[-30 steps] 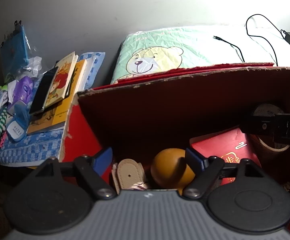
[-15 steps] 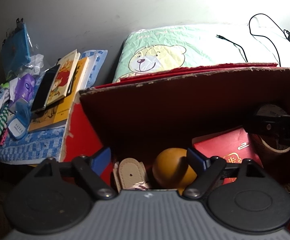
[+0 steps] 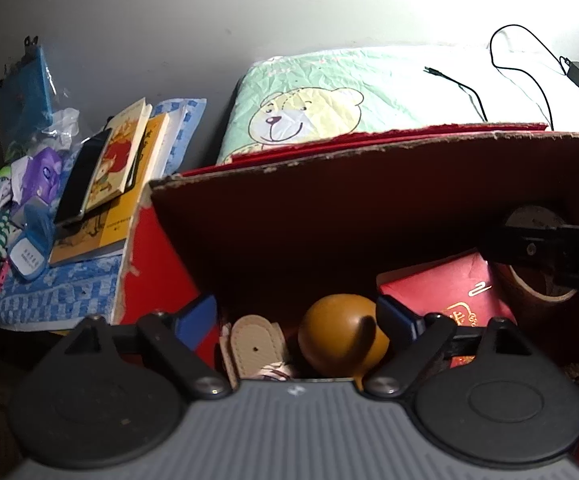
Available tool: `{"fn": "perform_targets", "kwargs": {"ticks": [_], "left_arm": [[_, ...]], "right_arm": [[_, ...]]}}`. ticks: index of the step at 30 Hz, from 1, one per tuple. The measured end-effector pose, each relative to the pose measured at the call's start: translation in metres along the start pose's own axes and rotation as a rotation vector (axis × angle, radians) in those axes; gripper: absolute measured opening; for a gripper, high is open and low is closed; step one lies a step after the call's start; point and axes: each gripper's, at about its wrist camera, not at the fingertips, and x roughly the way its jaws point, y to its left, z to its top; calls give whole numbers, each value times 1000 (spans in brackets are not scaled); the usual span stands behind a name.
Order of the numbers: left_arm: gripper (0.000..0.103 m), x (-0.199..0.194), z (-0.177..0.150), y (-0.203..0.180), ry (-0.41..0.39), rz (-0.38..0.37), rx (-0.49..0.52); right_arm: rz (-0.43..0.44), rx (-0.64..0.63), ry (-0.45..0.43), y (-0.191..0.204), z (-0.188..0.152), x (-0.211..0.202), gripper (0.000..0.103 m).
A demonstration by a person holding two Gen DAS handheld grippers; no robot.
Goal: Organize objects
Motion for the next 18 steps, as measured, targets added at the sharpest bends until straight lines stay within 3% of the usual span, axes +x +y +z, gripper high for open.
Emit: {"fn": "perform_targets", "kwargs": {"ticks": [18], "left_arm": [[92,0,0,1,5,-26,6]], "right_arm": [[8,1,8,0,-3,0,40]]}}
